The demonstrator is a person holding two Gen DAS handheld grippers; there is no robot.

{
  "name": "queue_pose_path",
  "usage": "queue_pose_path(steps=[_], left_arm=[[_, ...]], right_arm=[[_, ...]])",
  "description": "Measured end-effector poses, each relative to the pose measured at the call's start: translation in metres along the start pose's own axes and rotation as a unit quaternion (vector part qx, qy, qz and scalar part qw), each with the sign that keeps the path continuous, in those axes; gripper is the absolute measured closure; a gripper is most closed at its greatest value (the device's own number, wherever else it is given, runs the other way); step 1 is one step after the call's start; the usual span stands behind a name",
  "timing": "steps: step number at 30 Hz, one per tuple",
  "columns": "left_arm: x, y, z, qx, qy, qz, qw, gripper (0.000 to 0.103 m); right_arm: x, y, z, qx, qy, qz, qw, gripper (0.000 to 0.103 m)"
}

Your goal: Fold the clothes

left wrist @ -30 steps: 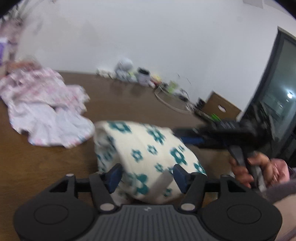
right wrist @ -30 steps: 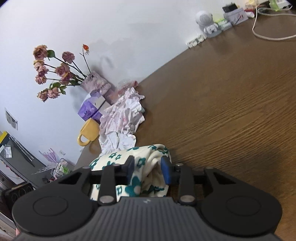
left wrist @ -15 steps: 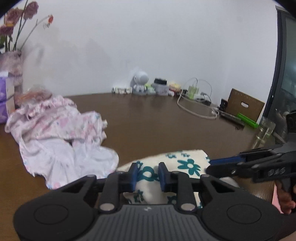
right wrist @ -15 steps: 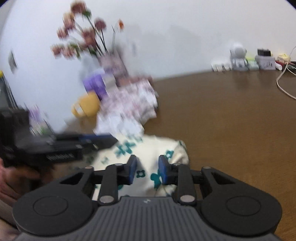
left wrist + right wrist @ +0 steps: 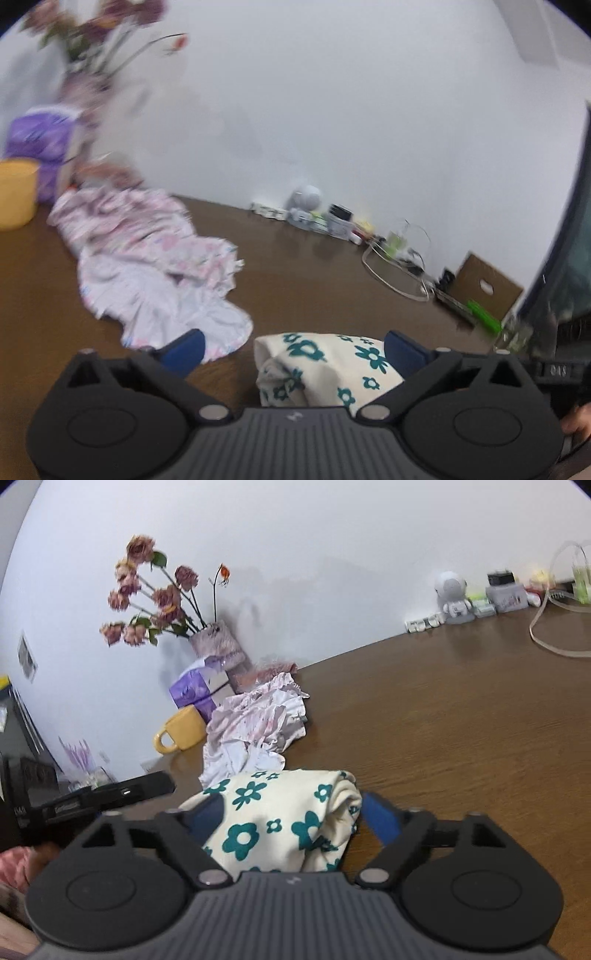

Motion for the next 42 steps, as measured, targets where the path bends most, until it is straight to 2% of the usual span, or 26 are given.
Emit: queue_pose_path(steps=[1,2,4,8,13,16,20,28,30,33,36,38,42], left_arm=[[-0.004,-0.003,0.003,-0.021,-0.004,-0.006,0.9998,0.000],[-0.005,-0.005,0.005,-0.038,-0.011,-0.006,0.9992,0.000],[-0.005,-0.008,0.009,-0.071,-0.026,0.006,0.9971,0.000],[0.005,-0.011,0.014,-0.080,-0.046,-0.002,0.9957,0.000],[0.023,-0.011,0.022,-0.093,-0.081,0.002,0.9924,0.001],[0.030,-0.007,0.026,-0.089,-0.092,0.007,0.9918,0.005],[0.037,-0.005,0.032,-0.086,-0.107,0.004,0.9905,0.018],[0.045,-0.011,0.039,-0.121,-0.126,0.008,0.9846,0.025],[0.046,-0.012,0.040,-0.135,-0.129,0.014,0.9824,0.033],[0.049,-0.014,0.042,-0.153,-0.131,0.020,0.9794,0.038],[0.051,-0.014,0.044,-0.161,-0.129,0.023,0.9782,0.045],[0.052,-0.013,0.045,-0.167,-0.128,0.026,0.9773,0.047],[0.051,-0.011,0.046,-0.175,-0.121,0.035,0.9764,0.051]], right_arm=[[-0.001,0.002,0.001,0.011,-0.003,-0.001,1.000,0.003],[-0.001,0.003,0.004,0.016,-0.009,-0.002,1.000,0.000],[0.001,0.004,0.009,0.021,-0.021,-0.001,1.000,0.000],[0.009,0.006,0.016,0.038,-0.041,-0.001,0.998,0.000],[0.025,0.019,0.023,0.091,-0.070,0.000,0.993,0.001],[0.033,0.024,0.027,0.112,-0.083,-0.006,0.990,0.006],[0.041,0.022,0.032,0.117,-0.093,-0.015,0.989,0.014],[0.049,0.024,0.036,0.129,-0.102,-0.022,0.986,0.020],[0.051,0.024,0.037,0.133,-0.104,-0.026,0.985,0.023],[0.054,0.023,0.038,0.135,-0.107,-0.031,0.984,0.025],[0.056,0.025,0.038,0.142,-0.109,-0.032,0.983,0.034],[0.058,0.027,0.039,0.151,-0.110,-0.032,0.982,0.042],[0.057,0.030,0.040,0.165,-0.113,-0.042,0.979,0.052]])
Point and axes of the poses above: each gripper's, at about its wrist camera, not at the fingertips, and x roughly the way its jaws point, y to its right, z to its underside, the point moved 5 cm from there along x, roughly the way its jaws point, and after that the axes turned 12 degrees about y, right-handed, at the moved point
